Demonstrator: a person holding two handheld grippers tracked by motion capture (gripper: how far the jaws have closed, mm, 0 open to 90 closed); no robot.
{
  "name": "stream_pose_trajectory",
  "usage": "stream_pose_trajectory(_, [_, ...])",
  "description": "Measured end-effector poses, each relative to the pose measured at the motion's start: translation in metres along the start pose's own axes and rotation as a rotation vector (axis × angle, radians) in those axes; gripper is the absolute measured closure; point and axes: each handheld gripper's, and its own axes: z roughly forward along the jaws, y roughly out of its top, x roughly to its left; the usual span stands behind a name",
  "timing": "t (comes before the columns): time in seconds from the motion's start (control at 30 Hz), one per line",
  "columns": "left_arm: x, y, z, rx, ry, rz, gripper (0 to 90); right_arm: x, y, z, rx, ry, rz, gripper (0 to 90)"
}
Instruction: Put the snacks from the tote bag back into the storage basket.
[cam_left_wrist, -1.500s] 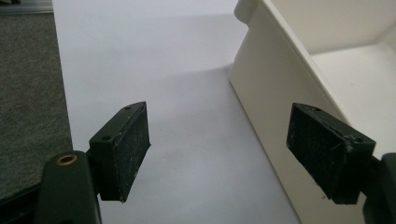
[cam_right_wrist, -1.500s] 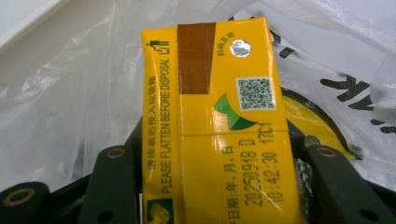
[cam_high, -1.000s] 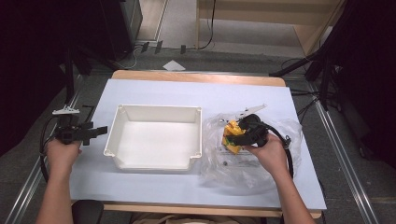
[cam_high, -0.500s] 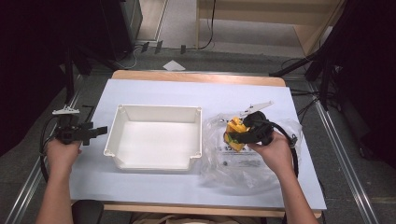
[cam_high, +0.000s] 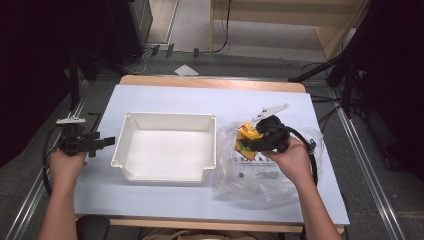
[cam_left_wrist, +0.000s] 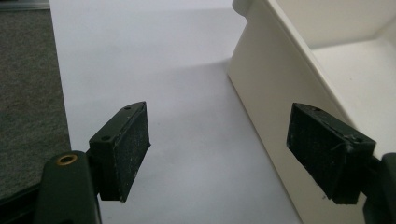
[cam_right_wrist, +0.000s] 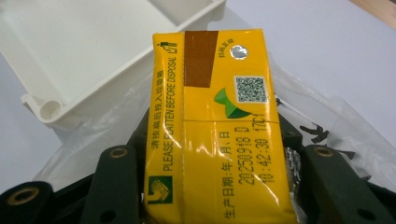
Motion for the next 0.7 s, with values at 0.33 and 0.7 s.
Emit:
stream_pose_trajectory(0.33, [-0.001,-0.002,-0.001,0.003,-0.006,0.000,22.3,0.007,0.011,0.001,-0.009,0.023,-0.025,52.4])
stream_pose_trajectory(0.7, [0.001,-0.004,-0.001,-0.001,-0.007,-0.013,22.3,0.016,0.032,-0.007,-0.030,0.026,-0.063,52.4])
